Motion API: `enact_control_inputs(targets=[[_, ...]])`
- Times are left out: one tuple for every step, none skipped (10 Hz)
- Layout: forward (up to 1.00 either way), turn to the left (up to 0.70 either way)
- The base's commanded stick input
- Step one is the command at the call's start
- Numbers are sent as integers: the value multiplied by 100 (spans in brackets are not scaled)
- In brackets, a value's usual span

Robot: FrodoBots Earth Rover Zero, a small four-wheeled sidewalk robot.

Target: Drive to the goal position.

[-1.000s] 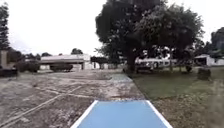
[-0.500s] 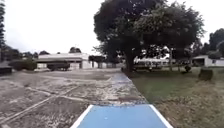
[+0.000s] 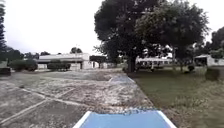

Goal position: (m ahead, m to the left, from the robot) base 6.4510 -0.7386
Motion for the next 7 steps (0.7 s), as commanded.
enact_control_inputs(targets=[[50, -13], [50, 0], [50, 0], [50, 0], [50, 0], [50, 0], [50, 0]])
